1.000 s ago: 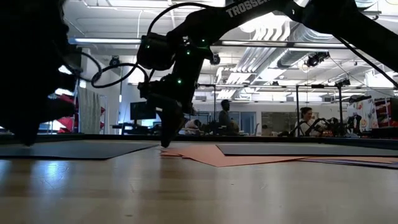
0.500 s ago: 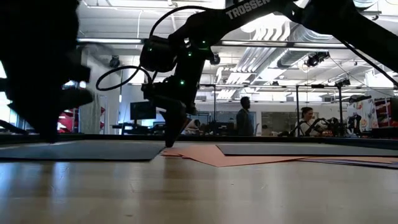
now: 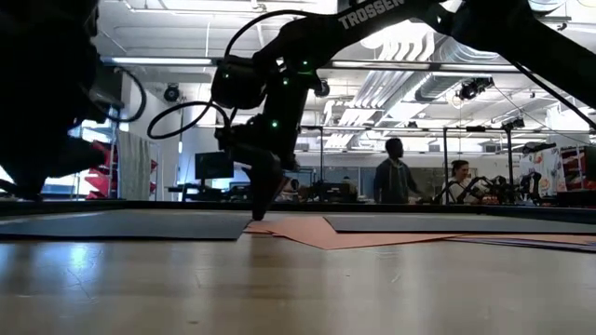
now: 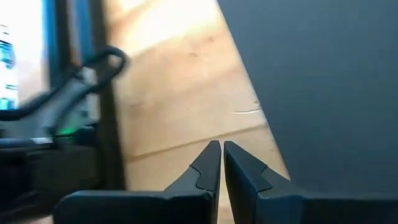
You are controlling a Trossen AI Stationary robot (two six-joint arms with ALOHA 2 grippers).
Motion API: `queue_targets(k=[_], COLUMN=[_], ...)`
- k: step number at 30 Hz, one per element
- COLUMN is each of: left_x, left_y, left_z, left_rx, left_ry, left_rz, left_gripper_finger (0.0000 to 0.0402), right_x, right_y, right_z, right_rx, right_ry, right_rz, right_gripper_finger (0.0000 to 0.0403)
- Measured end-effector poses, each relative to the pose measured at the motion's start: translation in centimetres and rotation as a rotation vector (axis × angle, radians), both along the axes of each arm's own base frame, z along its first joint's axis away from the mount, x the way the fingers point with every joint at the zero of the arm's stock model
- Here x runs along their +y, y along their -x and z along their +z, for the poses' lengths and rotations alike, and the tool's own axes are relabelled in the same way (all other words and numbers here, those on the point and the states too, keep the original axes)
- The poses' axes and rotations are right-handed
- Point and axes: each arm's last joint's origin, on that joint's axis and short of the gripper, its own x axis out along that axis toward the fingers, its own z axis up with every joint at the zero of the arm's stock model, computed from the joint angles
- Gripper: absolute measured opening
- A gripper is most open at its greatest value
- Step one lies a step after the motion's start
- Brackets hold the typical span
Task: Organize paper
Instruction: Stack the right black paper on top of the left black paper
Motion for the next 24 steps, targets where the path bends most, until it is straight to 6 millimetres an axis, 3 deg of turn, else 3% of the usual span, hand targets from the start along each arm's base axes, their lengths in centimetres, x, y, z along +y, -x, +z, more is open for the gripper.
queue_targets(k=[6,14,24], left_x=[0.6,-1.3,-0.7], left_y=[0.7,-1.2,0.0], left_z=[-1.8,-0.1,0.7], left_rx=[-0.036,-0.107,0.013], left_ry=[0.037,0.065,-0.032], left_rz=[-0.064,-0.135,-0.116], left_gripper_finger=[0.0,0.0,0.0], right_x=[0.0,0.1,0.6], right_y=[-0.1,-0.5,-0.5], right_z=[0.0,0.1,0.9], right_rx=[-0.018,-0.063,-0.077], right_ry=[-0.007,-0.048,-0.012], right_rz=[-0.016,-0.06,-0.072], right_gripper_finger=[0.0001,0.0001,0.0001])
